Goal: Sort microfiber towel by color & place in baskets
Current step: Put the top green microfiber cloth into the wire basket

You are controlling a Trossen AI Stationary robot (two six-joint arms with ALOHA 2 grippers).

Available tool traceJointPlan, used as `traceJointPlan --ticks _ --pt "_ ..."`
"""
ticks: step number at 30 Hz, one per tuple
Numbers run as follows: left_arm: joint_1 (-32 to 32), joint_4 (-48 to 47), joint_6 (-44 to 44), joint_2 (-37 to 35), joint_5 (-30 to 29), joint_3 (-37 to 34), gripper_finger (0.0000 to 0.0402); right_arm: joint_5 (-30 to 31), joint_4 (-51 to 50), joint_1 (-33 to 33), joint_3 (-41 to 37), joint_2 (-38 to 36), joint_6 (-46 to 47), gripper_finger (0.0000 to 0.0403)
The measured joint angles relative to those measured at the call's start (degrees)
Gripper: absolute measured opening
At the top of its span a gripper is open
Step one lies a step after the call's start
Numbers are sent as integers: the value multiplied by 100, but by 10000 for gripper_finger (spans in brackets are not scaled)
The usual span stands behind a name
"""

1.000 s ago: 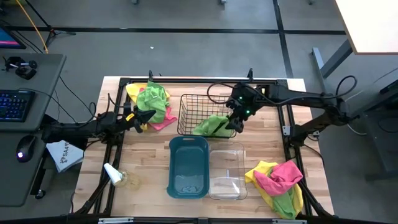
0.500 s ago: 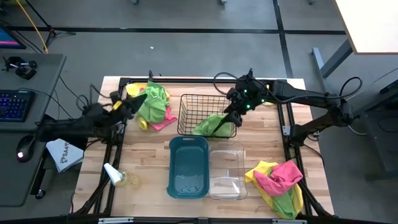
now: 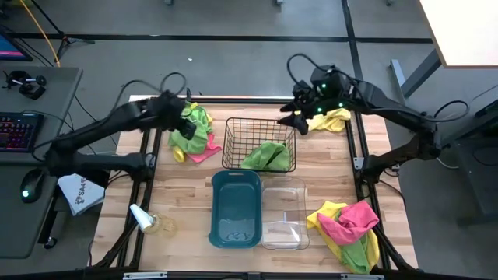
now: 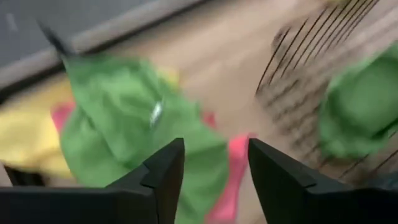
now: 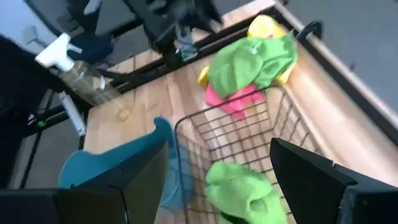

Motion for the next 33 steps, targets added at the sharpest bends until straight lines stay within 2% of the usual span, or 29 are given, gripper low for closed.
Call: traceJointPlan --ticks 2,7,13,15,21,24,27,31,33 --pt "313 -56 240 458 226 -59 174 132 -90 -15 116 0 -83 277" --pt "685 17 603 1346 234 -74 175 222 -447 -15 259 -2 -132 277" --pt "868 195 1065 1948 -487 -72 175 268 -753 7 250 -32 -97 277" --pt "951 280 1180 2129 -545 -72 175 272 -781 7 246 -39 -99 277" --pt "1122 328 1221 2572 212 -69 175 273 -775 7 246 -39 -97 277" --pt "1116 424 1385 2643 399 -71 172 276 -775 7 246 -40 -97 277" --pt "1074 432 1598 2619 413 -72 140 374 -775 7 246 -42 -97 277" --pt "1010 397 1607 2233 700 -50 27 384 -775 7 244 -91 -123 277" --pt "955 377 1555 1882 871 86 14 384 -781 7 268 -147 -139 277"
